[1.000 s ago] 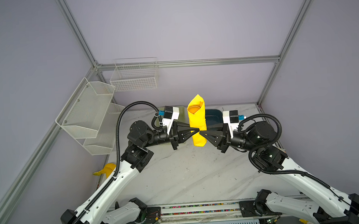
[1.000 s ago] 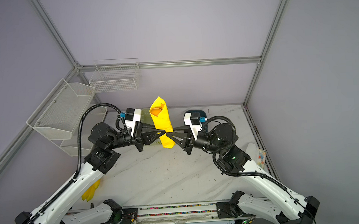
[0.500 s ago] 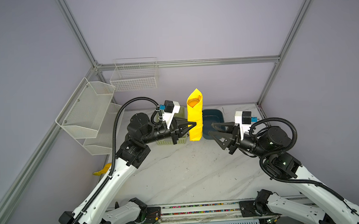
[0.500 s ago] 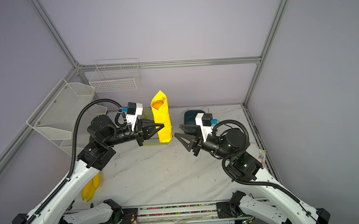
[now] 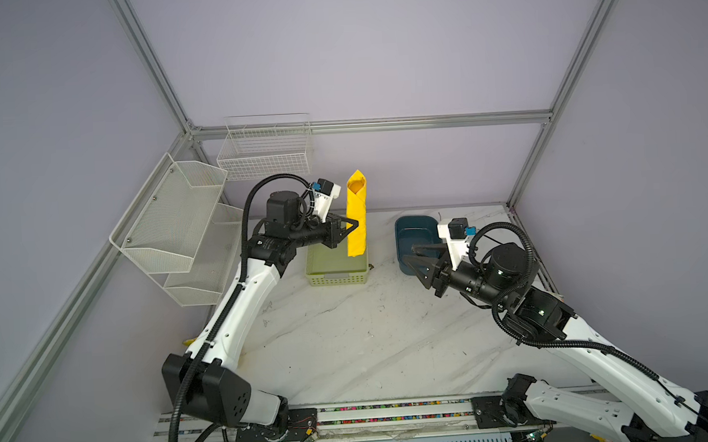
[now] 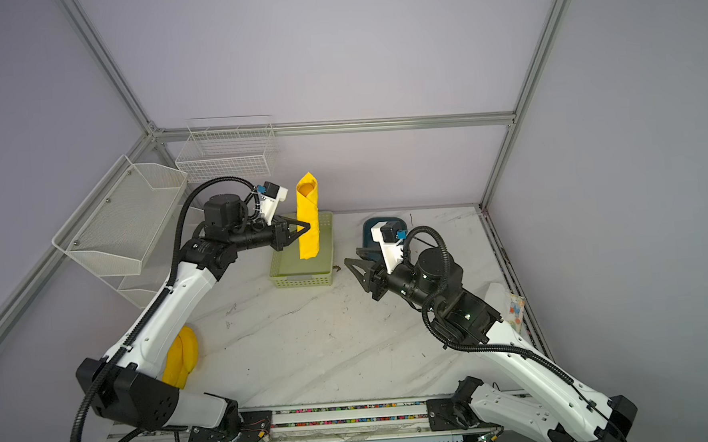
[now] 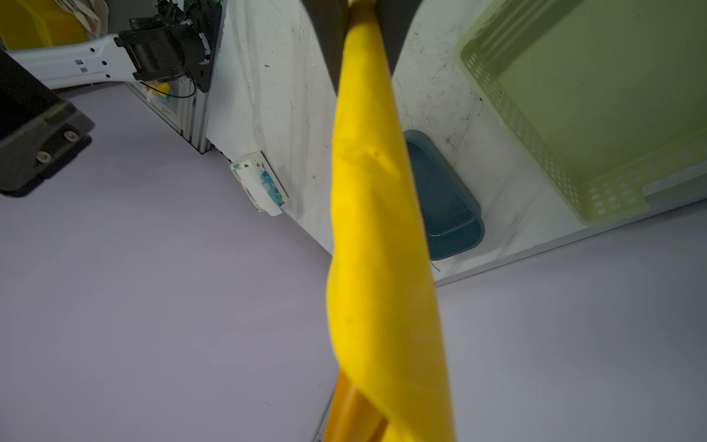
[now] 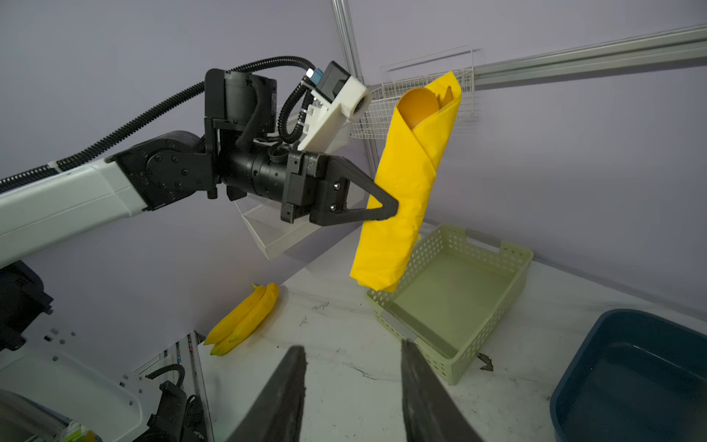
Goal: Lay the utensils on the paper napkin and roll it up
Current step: 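Carry the roll over the green basket with left gripper while right withdraws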
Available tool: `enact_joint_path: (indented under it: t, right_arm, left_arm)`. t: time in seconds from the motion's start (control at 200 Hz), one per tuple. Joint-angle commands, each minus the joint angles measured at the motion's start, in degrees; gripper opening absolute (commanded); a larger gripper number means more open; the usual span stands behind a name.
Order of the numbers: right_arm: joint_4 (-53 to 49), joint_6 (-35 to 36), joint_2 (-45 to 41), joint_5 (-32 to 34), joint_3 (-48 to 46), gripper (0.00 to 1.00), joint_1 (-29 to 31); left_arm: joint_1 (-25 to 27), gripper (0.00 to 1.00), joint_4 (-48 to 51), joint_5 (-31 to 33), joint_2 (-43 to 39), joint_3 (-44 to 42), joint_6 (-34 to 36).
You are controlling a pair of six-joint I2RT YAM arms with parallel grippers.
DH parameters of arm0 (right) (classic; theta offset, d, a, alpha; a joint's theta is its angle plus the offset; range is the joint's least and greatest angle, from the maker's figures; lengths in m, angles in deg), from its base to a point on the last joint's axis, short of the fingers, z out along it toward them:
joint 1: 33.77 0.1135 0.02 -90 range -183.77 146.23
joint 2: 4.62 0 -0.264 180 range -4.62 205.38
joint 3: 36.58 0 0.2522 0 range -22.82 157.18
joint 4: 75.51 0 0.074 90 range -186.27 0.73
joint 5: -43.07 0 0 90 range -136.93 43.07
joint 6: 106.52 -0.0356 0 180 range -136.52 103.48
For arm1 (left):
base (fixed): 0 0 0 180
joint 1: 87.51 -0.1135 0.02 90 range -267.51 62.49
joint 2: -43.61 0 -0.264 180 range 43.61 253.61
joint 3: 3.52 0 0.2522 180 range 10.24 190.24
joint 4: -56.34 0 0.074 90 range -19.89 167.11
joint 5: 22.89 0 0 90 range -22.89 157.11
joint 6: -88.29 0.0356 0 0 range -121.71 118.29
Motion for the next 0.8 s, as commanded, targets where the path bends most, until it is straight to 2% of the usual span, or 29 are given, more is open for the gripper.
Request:
enact_joint_path:
  t: [0.0, 0.175, 0.315, 0.535, 0.795]
  right_arm:
    - [-4.3, -1.8, 3.3, 0.2, 1.1, 0.43, -2.2]
    - [-7.2, -3.7, 7.3, 0.6, 2.0, 0.42, -6.2]
    - [-11.9, -3.4, 11.2, 1.7, 4.7, 0.44, -8.6]
    - [-12.4, -2.2, 12.5, 1.4, 5.5, 0.44, -9.7]
    - [-13.8, -1.1, 14.8, -0.4, 8.0, 0.45, -10.2]
  left_arm:
    - [-3.1, 0.03, 3.9, -3.1, 4.9, 7.2, -0.3]
    - [-6.5, 0.03, 4.7, -5.5, 14.1, 10.7, -3.2]
    - [-7.2, 0.03, 6.2, -6.8, 21.8, 13.9, -3.9]
    - [-7.3, 0.01, 7.3, -8.0, 33.0, 19.1, -6.7]
    - [-7.1, 0.0, 7.6, -9.1, 41.5, 23.7, -8.5]
